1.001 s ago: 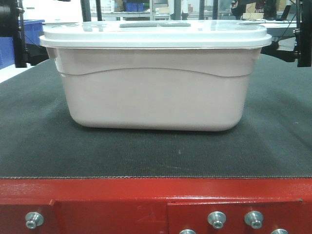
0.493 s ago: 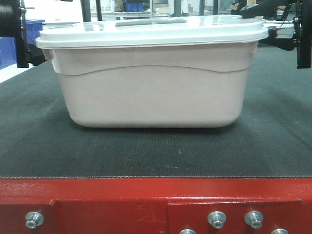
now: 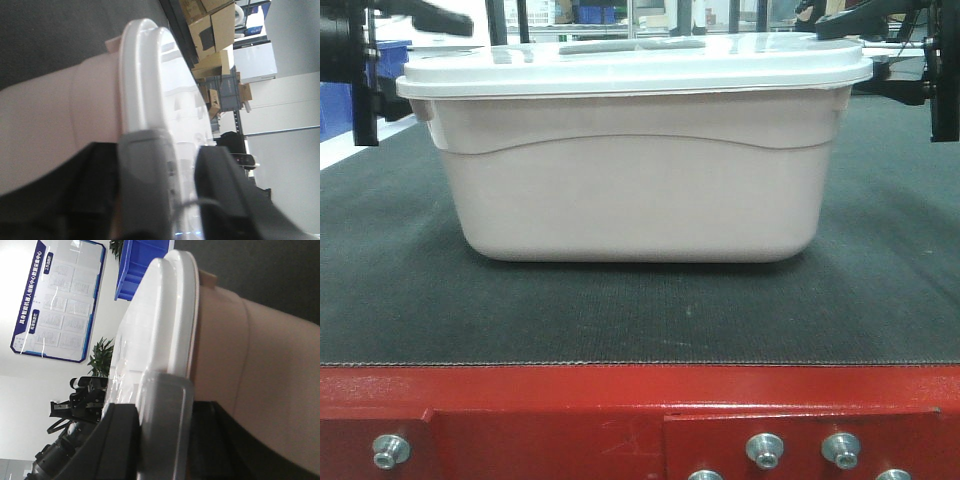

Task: Grab white bin and place on right shelf
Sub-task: 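Close both grippers on the white lid rim of the pink bin, then lift the pink bin off the table with both grippers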

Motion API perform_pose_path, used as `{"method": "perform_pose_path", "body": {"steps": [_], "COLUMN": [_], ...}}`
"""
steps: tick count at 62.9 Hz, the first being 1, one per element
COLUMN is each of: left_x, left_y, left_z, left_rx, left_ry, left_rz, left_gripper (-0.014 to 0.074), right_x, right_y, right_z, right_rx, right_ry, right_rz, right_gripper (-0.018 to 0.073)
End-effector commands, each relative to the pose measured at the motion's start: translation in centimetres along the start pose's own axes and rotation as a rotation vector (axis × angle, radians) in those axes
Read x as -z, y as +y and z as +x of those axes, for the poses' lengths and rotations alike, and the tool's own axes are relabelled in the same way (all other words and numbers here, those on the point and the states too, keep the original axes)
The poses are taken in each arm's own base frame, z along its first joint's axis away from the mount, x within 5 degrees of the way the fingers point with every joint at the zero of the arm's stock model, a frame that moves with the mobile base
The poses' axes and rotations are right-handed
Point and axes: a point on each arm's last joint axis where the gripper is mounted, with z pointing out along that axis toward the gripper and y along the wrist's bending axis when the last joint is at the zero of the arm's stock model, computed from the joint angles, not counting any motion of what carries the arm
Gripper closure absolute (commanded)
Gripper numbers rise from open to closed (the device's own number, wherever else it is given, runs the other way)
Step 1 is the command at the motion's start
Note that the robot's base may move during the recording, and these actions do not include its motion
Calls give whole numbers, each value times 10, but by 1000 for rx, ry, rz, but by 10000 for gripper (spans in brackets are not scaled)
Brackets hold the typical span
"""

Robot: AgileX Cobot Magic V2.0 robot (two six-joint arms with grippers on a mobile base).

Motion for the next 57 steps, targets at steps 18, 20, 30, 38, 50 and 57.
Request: {"method": "perform_pose_path", "body": {"steps": [18,20,30,38,50,57], "left_x": [5,5,7,12,22,28], "left_y": [-45,-45,-55,-72,-114,-137], "left_z": [0,-1,-3,-4,-6,-6], "left_rx": [-37,-34,-37,-65,-180,-245], "left_ry": [36,29,-3,-30,-45,-52], "left_rz": [226,232,264,299,347,375], "left_gripper": [722,722,722,722,722,722], "right_x": [6,7,8,9,9,11], "right_y": [39,41,48,51,53,57], "right_z": [-7,-7,-7,-6,-5,-4], "right_rx": [47,46,68,78,81,90], "right_ry": [-44,-48,-34,-23,-12,-11], "right_rz": [-200,-215,-278,-298,-315,-321], "right_gripper": [308,308,308,308,308,308]}}
